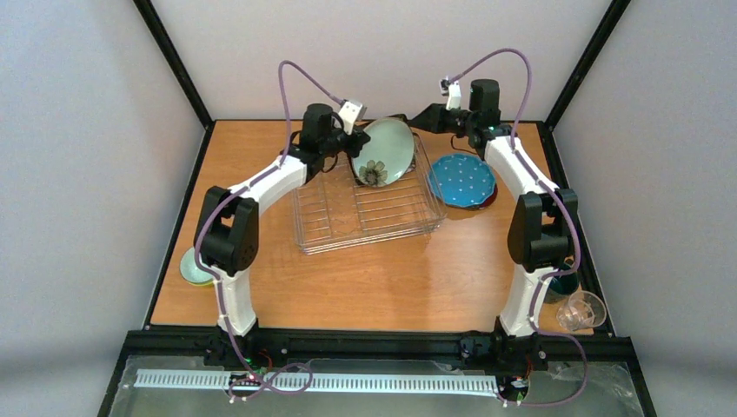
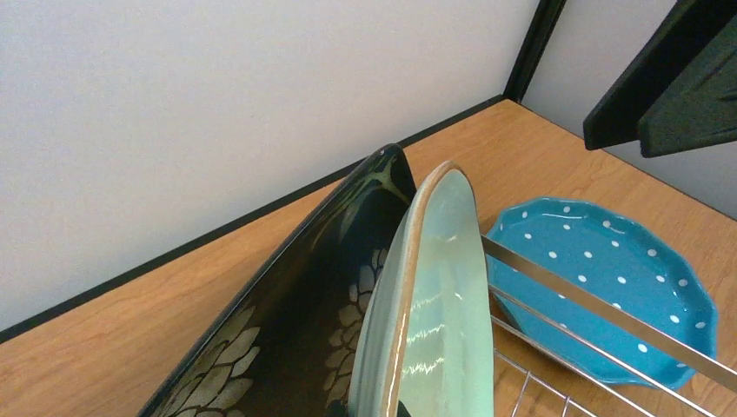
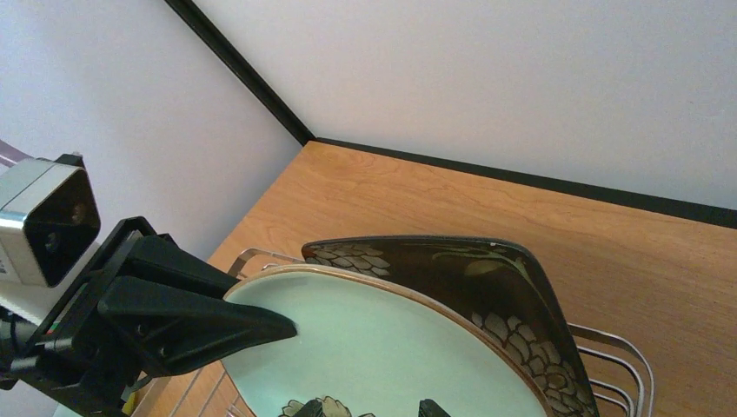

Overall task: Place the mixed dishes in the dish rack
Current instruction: Insert the plate into the dish rack.

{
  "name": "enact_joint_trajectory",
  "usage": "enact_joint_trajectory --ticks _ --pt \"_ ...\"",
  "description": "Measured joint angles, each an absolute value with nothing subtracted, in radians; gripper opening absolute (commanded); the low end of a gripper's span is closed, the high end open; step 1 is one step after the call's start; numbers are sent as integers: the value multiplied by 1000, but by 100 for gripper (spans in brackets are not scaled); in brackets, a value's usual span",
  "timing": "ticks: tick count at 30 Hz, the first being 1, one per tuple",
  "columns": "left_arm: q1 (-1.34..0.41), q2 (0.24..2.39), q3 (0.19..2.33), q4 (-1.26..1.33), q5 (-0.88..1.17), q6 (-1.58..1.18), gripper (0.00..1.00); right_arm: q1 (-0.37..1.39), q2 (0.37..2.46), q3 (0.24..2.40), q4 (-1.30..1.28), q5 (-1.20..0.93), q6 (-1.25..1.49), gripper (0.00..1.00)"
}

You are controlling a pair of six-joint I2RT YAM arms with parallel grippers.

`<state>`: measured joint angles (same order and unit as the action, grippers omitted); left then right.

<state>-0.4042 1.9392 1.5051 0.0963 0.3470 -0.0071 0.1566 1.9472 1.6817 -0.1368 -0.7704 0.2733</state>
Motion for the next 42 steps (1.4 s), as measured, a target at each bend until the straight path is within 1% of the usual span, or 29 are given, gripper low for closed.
enact_joint_trajectory --ticks 6,11,21,35,42 --pt "-421 1939 1508 96 332 29 0 157 1930 1663 -118 -765 270 62" --pt "-428 1939 1508 97 323 73 0 157 1873 1609 -80 -748 263 62" --pt "-429 1900 1455 154 314 137 0 157 1772 1505 67 -719 247 63" --pt "-437 1887 1394 255 323 231 0 157 1709 1380 249 -718 226 63" --pt "-439 1887 1374 304 327 275 0 157 1695 1365 308 -719 205 63"
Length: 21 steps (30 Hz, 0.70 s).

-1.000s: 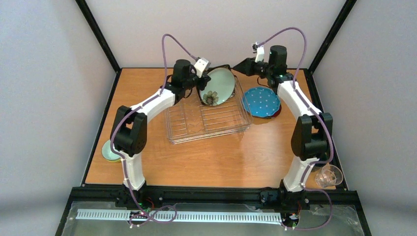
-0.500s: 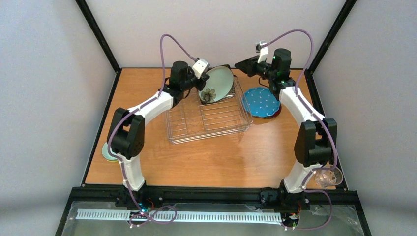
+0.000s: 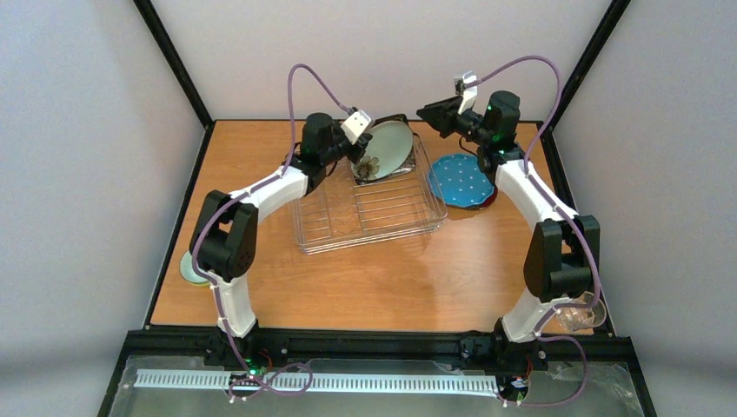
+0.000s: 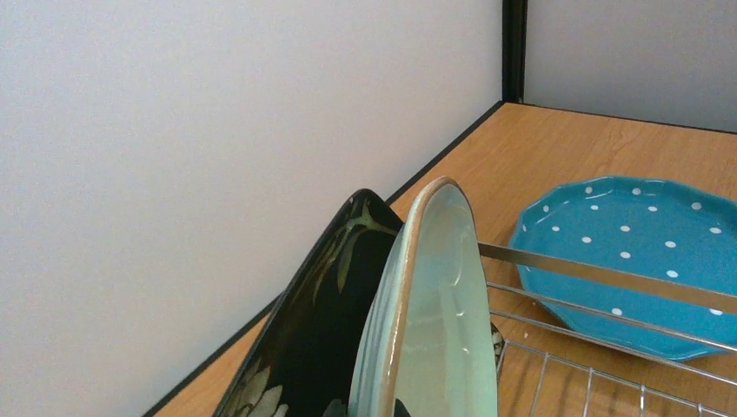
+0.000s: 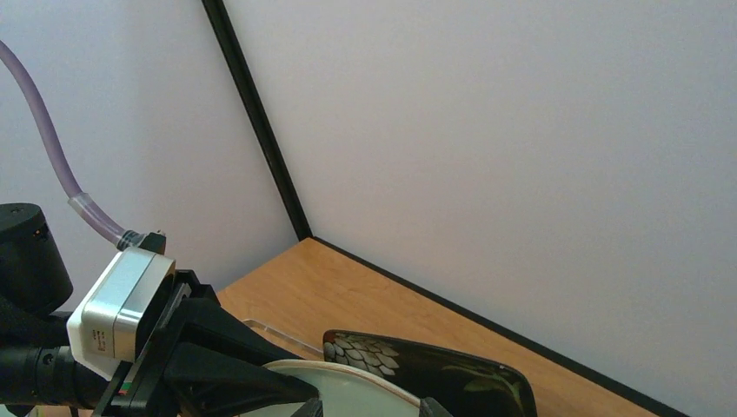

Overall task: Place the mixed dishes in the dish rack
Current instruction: Insert the plate into the dish rack.

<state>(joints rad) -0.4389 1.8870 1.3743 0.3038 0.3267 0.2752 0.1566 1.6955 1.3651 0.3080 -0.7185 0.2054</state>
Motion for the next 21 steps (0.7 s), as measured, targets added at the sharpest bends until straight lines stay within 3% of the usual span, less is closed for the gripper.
enact_joint_trajectory --ticks 21 --pt "-439 1899 1334 375 388 368 0 157 1693 1264 434 -725 197 63"
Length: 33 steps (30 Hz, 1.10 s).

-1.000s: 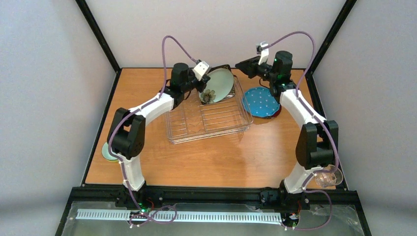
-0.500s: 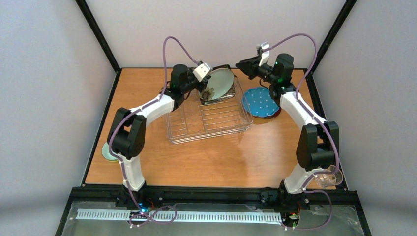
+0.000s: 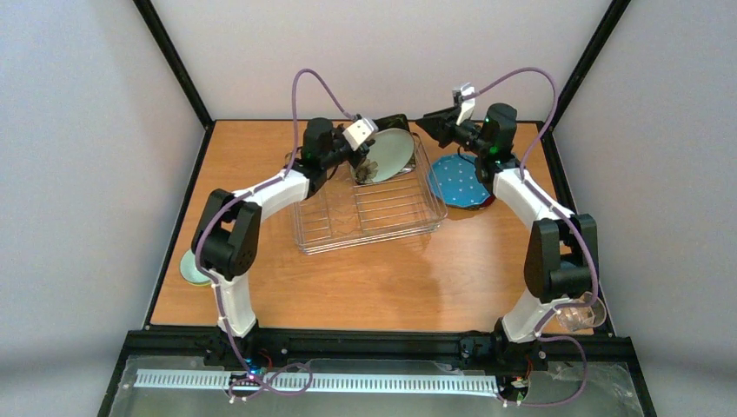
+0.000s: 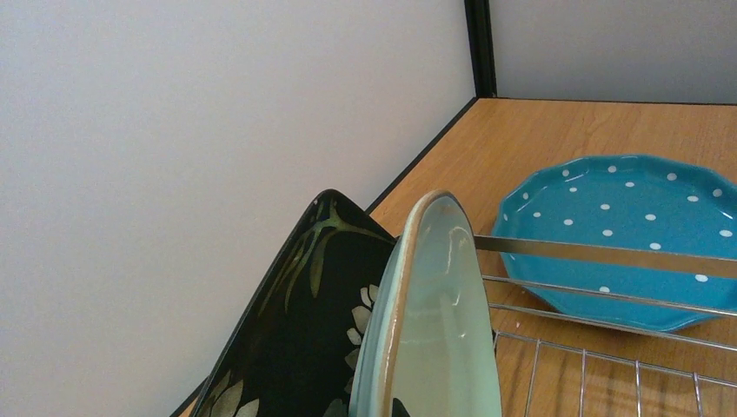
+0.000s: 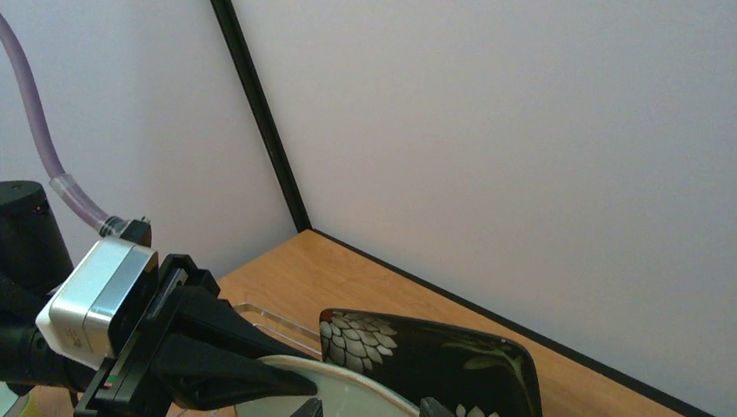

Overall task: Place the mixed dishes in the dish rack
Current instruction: Insert the plate into the dish rack.

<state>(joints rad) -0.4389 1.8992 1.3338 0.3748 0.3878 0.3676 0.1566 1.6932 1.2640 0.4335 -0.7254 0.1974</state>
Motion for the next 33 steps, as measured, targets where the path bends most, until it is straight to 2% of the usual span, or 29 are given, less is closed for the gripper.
enact_joint_trajectory --ticks 11,33 --pt "-439 1953 1334 426 397 394 0 157 1687 1196 476 -725 183 63" --pt "-439 2009 1380 441 419 358 2 157 1687 1194 467 -721 157 63"
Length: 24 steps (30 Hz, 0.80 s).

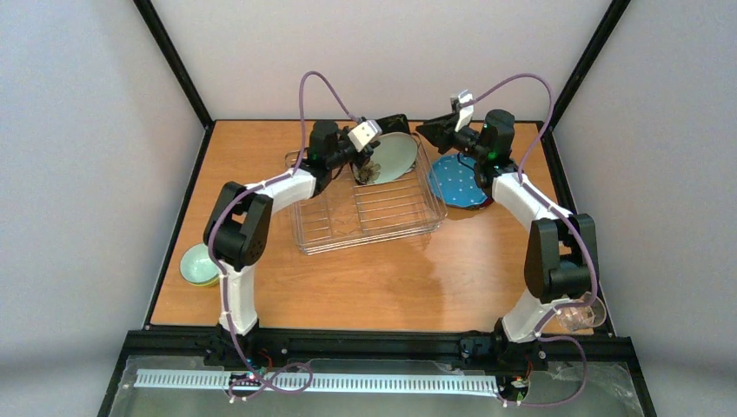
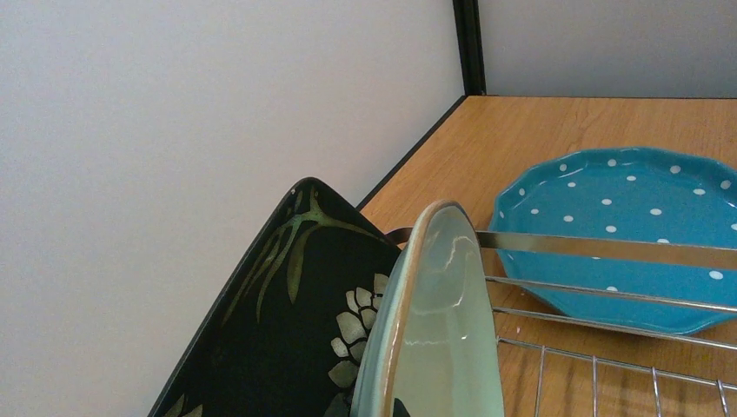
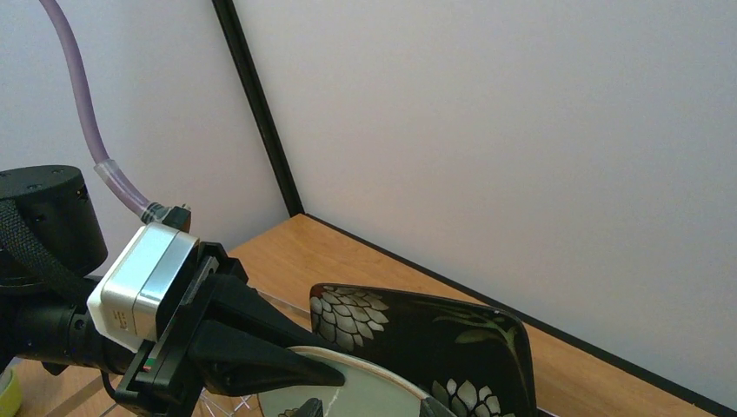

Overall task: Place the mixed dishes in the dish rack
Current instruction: Insert the plate into the dish rack.

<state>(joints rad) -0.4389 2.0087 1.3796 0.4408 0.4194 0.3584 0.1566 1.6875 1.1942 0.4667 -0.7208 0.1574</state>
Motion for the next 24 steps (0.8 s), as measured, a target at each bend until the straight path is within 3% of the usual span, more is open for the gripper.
enact_joint_trajectory --ticks 6,11,21,24 --pt "-439 2012 1383 440 418 351 16 157 1686 1187 464 -717 154 63" --pt "-439 2028 1393 431 409 319 36 157 1678 1166 457 -717 154 63" --pt "-440 2062 1416 423 363 273 55 157 1625 1137 448 -714 154 64" --pt "-440 2064 1416 426 338 250 66 157 1618 1137 444 -714 154 64"
